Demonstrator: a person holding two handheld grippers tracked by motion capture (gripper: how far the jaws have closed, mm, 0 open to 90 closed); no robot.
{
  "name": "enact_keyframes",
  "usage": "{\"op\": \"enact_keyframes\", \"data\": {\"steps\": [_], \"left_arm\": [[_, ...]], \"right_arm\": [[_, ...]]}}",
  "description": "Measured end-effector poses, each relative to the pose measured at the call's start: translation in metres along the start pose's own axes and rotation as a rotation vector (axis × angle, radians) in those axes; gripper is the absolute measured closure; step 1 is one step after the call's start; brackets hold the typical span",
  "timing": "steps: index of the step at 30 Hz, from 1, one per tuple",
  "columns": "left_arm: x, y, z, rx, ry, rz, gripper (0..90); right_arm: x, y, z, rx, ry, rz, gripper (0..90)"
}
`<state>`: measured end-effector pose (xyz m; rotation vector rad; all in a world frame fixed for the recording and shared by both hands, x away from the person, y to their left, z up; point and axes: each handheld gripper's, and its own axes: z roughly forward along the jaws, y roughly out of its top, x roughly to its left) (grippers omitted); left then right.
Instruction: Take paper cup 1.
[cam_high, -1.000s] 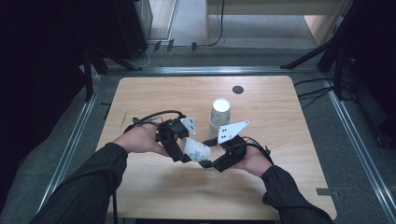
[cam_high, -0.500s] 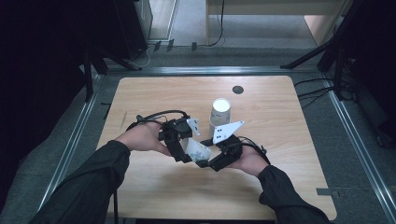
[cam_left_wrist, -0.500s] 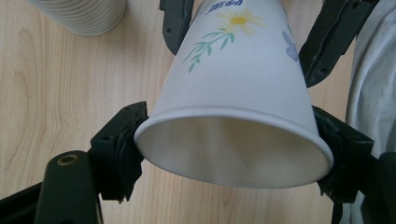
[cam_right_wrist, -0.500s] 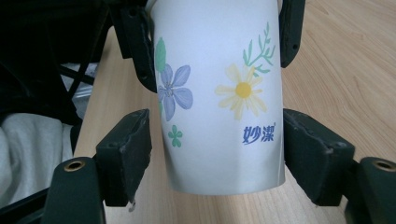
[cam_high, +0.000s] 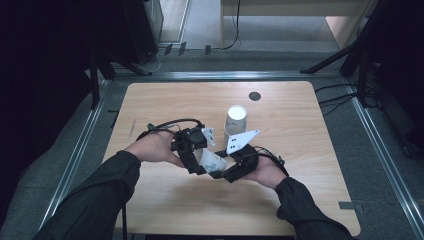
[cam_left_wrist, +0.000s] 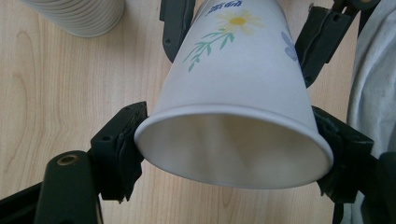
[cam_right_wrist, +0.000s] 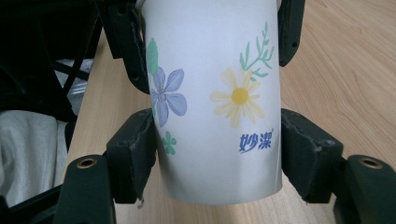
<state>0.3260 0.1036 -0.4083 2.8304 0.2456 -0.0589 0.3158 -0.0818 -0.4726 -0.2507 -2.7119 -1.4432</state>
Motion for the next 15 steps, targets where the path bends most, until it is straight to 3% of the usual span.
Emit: {"op": "enact_keyframes", "data": {"steps": [11, 15], "left_arm": [[0.0004, -0.0039, -0.0014, -0.033, -0.001, 0.005, 20.0], [0.0008, -0.0055, -0.0034, -0.058, 0.003, -0.004, 15.2]], "right_arm": [[0.0014, 0.0010, -0.0014, 0.001, -0.002, -0.009, 33.9], [0.0009, 0.0007, -0.0025, 0.003, -0.008, -0.007, 33.9]]}}
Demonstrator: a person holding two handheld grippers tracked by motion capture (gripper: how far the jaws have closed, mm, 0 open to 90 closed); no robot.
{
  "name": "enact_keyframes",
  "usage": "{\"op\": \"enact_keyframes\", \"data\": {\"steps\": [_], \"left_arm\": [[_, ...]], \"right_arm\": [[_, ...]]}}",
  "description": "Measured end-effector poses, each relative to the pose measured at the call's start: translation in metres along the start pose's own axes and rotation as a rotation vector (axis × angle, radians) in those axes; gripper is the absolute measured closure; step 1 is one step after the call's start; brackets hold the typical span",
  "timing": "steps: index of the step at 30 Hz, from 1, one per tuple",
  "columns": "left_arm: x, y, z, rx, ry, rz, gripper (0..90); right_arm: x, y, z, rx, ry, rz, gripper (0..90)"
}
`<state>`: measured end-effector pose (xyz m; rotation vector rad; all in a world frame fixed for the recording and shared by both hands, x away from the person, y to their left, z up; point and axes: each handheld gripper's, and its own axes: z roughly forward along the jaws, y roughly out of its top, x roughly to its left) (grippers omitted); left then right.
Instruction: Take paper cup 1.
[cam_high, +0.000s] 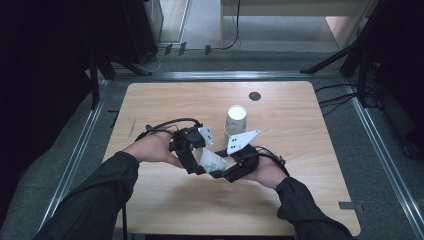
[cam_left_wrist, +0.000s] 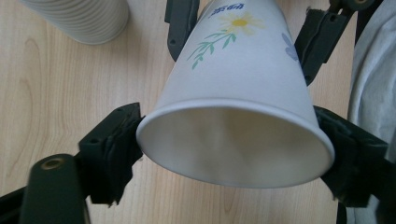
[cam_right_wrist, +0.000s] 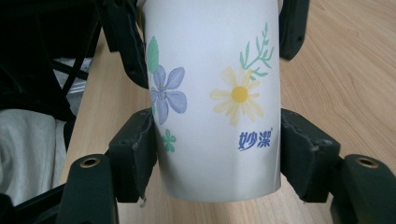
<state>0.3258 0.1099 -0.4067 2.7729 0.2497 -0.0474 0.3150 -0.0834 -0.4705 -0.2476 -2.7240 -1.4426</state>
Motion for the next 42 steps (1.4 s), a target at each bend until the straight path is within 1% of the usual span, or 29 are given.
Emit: {"op": "enact_keyframes", "data": {"steps": [2, 7, 9, 11, 16, 19, 20, 22, 25, 27, 29, 30, 31, 32, 34, 37, 42], "left_arm": [[0.000, -0.001, -0.001, -0.009, 0.005, -0.002, 13.0], [0.002, -0.009, -0.002, -0.058, 0.008, -0.035, 12.5], [0.003, -0.012, -0.002, -0.087, 0.007, -0.046, 12.4], [0.003, -0.017, -0.003, -0.119, 0.002, -0.062, 12.4], [0.004, -0.028, -0.003, -0.190, -0.003, -0.098, 12.4], [0.005, -0.036, -0.002, -0.256, -0.011, -0.125, 12.4], [0.005, -0.039, -0.002, -0.275, -0.023, -0.133, 12.4], [0.004, -0.042, -0.001, -0.303, -0.026, -0.149, 12.5], [0.003, -0.046, 0.001, -0.346, -0.039, -0.167, 12.5], [0.001, -0.048, 0.003, -0.389, -0.051, -0.183, 12.4], [0.000, -0.050, 0.006, -0.416, -0.051, -0.192, 12.4], [0.000, -0.052, 0.007, -0.439, -0.051, -0.201, 12.4], [0.000, -0.053, 0.008, -0.463, -0.064, -0.214, 12.4], [0.000, -0.054, 0.008, -0.482, -0.067, -0.222, 12.4], [0.000, -0.055, 0.009, -0.522, -0.073, -0.228, 12.5], [0.000, -0.056, 0.012, -0.568, -0.085, -0.254, 12.7], [0.000, -0.058, 0.019, -0.631, -0.108, -0.284, 12.9]], "right_arm": [[-0.001, -0.001, -0.001, -0.002, -0.001, 0.000, 33.9], [-0.003, -0.002, -0.008, -0.017, -0.009, 0.010, 33.9], [-0.003, -0.002, -0.011, -0.022, -0.011, 0.016, 33.9], [-0.004, -0.003, -0.014, -0.031, -0.017, 0.012, 33.9], [-0.006, -0.006, -0.024, -0.053, -0.021, 0.026, 33.9], [-0.007, -0.007, -0.029, -0.068, -0.024, 0.027, 33.9], [-0.007, -0.008, -0.029, -0.071, -0.023, 0.029, 33.9], [-0.008, -0.009, -0.031, -0.084, -0.023, 0.029, 33.9], [-0.008, -0.010, -0.033, -0.093, -0.015, 0.038, 33.9], [-0.008, -0.010, -0.033, -0.104, -0.013, 0.032, 33.9], [-0.009, -0.010, -0.034, -0.113, -0.007, 0.032, 33.9], [-0.009, -0.011, -0.034, -0.118, -0.002, 0.036, 33.9], [-0.009, -0.011, -0.035, -0.120, -0.001, 0.042, 33.9], [-0.009, -0.011, -0.035, -0.122, 0.000, 0.044, 33.9], [-0.009, -0.011, -0.036, -0.127, 0.005, 0.043, 33.9], [-0.010, -0.012, -0.036, -0.133, 0.012, 0.044, 33.9], [-0.011, -0.013, -0.035, -0.135, 0.027, 0.050, 33.9]]}}
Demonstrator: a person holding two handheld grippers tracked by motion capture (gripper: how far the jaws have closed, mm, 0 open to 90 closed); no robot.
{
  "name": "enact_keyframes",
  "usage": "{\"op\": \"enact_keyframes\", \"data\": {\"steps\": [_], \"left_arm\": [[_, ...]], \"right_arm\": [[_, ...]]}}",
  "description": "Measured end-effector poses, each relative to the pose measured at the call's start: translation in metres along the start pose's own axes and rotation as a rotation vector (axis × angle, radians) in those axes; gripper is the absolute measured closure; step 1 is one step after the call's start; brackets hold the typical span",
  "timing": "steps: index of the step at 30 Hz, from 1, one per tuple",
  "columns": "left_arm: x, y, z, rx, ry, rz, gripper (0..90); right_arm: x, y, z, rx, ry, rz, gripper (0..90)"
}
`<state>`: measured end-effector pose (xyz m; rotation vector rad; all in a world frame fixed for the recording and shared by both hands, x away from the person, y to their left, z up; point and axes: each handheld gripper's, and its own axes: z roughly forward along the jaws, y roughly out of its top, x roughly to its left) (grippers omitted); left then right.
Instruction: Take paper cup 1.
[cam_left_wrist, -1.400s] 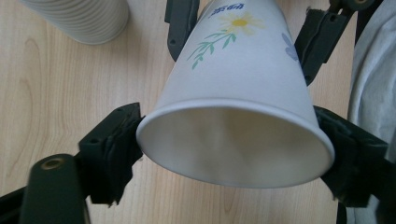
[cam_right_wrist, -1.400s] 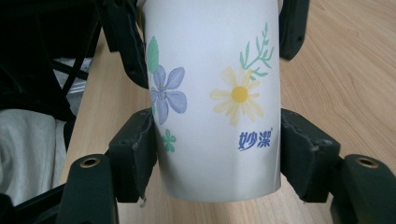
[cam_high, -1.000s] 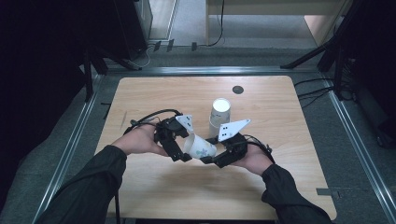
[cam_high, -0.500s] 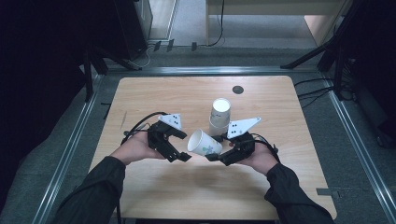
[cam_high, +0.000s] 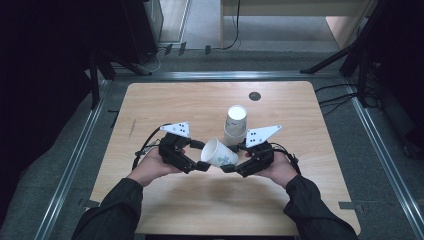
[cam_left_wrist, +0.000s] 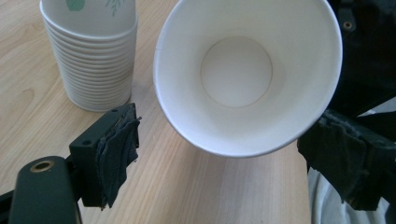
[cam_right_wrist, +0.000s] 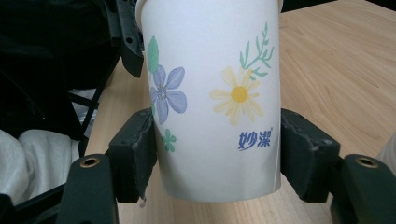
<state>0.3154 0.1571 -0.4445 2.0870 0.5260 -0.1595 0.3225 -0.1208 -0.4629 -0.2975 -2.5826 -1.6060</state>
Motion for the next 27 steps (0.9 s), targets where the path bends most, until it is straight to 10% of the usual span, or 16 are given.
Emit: {"op": "enact_keyframes", "data": {"steps": [27], "left_arm": [[-0.002, -0.010, 0.012, -0.103, -0.005, -0.028, 14.2]], "right_arm": [[-0.004, -0.007, 0.008, -0.009, 0.036, 0.026, 33.9]]}}
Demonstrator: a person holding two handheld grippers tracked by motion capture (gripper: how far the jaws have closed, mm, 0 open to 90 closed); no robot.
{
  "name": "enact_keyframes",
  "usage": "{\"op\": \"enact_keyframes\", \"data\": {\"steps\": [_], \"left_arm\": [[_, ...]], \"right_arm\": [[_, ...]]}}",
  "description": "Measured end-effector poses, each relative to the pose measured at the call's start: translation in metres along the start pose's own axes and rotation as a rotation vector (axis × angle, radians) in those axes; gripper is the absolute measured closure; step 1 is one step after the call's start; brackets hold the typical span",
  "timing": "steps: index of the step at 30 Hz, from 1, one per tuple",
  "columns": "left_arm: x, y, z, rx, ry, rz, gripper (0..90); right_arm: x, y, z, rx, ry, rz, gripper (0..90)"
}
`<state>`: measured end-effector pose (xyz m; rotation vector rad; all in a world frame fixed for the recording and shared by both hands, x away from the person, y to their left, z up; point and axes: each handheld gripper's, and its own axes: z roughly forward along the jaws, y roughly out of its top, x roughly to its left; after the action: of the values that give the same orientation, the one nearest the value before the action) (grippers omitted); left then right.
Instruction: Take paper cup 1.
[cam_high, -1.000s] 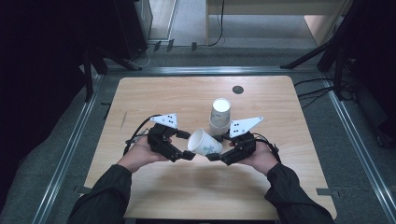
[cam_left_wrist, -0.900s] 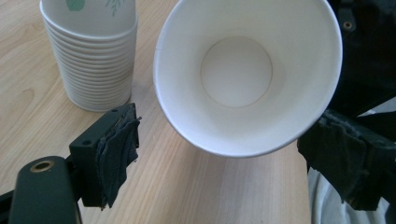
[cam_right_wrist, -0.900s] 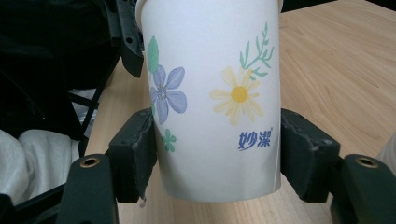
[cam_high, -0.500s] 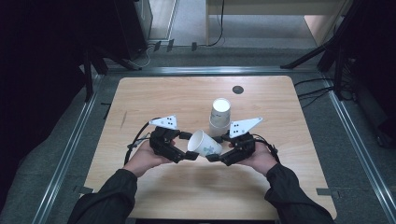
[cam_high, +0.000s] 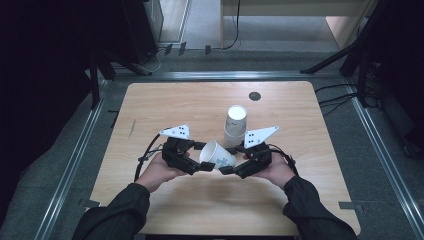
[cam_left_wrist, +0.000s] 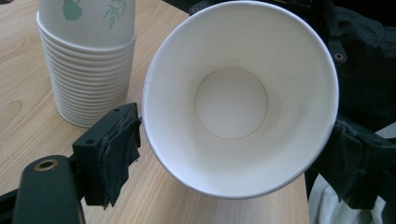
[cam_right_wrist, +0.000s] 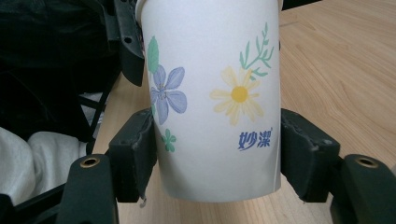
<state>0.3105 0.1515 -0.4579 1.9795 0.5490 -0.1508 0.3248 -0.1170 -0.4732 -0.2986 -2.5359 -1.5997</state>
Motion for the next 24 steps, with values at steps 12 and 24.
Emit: {"op": "enact_keyframes", "data": {"steps": [12, 24], "left_arm": [[0.0002, 0.0001, 0.0001, -0.036, -0.016, -0.005, 15.7], [0.0000, -0.0007, 0.0005, -0.030, -0.020, -0.002, 19.2]], "right_arm": [[-0.0002, -0.0003, 0.0025, 0.003, 0.011, 0.005, 33.9], [-0.0008, -0.0011, 0.0046, 0.016, 0.018, 0.014, 34.0]]}}
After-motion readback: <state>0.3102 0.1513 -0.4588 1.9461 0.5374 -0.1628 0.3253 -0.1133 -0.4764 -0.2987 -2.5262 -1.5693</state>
